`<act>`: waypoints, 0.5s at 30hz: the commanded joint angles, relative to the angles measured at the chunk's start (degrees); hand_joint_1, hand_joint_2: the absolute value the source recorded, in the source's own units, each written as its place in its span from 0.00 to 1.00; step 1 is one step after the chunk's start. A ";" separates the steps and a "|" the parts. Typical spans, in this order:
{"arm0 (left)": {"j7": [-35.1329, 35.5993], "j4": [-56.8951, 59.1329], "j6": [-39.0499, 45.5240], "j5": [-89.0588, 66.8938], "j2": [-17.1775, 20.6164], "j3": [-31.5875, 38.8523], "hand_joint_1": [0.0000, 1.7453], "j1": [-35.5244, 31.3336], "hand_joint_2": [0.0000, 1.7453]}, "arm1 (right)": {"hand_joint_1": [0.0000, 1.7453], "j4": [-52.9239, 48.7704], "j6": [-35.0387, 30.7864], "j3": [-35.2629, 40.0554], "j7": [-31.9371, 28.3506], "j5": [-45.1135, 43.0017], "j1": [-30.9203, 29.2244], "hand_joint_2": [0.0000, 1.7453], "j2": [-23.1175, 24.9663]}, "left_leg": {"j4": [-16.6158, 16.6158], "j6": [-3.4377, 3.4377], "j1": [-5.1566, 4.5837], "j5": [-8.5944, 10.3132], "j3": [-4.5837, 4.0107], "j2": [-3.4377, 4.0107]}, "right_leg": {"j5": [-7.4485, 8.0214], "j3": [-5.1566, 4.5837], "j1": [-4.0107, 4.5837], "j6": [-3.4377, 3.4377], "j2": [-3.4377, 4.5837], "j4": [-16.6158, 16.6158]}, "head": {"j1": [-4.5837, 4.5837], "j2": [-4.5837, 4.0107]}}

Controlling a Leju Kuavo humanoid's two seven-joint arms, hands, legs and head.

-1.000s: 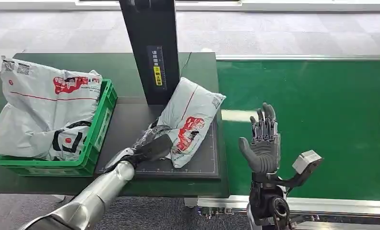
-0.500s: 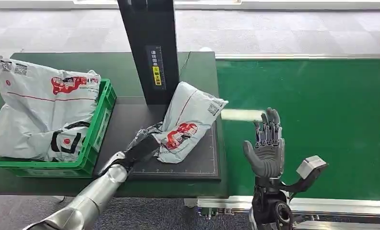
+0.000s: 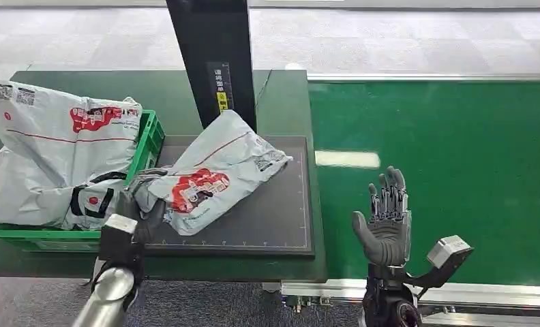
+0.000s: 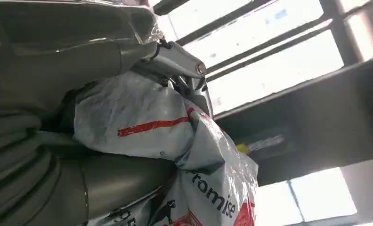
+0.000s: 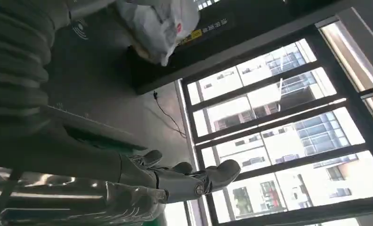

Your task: Moved the parcel from conveyor to table for the left to box.

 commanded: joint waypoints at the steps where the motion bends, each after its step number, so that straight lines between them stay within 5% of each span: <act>1: -5.07 -26.76 1.59 1.13 -0.96 8.40 1.00 12.55 1.00 | 0.00 0.19 -0.58 -0.94 -0.77 0.04 1.14 1.00 -0.08 | 0.01 0.02 0.04 -0.11 0.10 0.24 | -0.01 0.03 0.04 -0.01 0.24 -0.04 | -0.02 0.00; 8: -5.36 -31.31 3.19 -0.62 -2.70 14.96 1.00 12.17 1.00 | 0.00 -0.08 -0.38 -1.12 -0.88 0.67 1.28 1.00 1.01 | 0.02 0.02 0.04 -0.04 0.01 0.10 | 0.02 -0.02 0.05 -0.01 0.10 -0.03 | -0.02 0.00; 15: 3.65 -15.78 3.29 -4.07 -0.88 27.40 1.00 1.31 1.00 | 0.00 -0.11 0.59 -1.51 -0.04 1.65 0.32 1.00 1.57 | -0.07 -0.03 0.02 0.08 0.09 -0.07 | 0.05 0.07 0.02 -0.05 -0.06 -0.04 | 0.00 0.00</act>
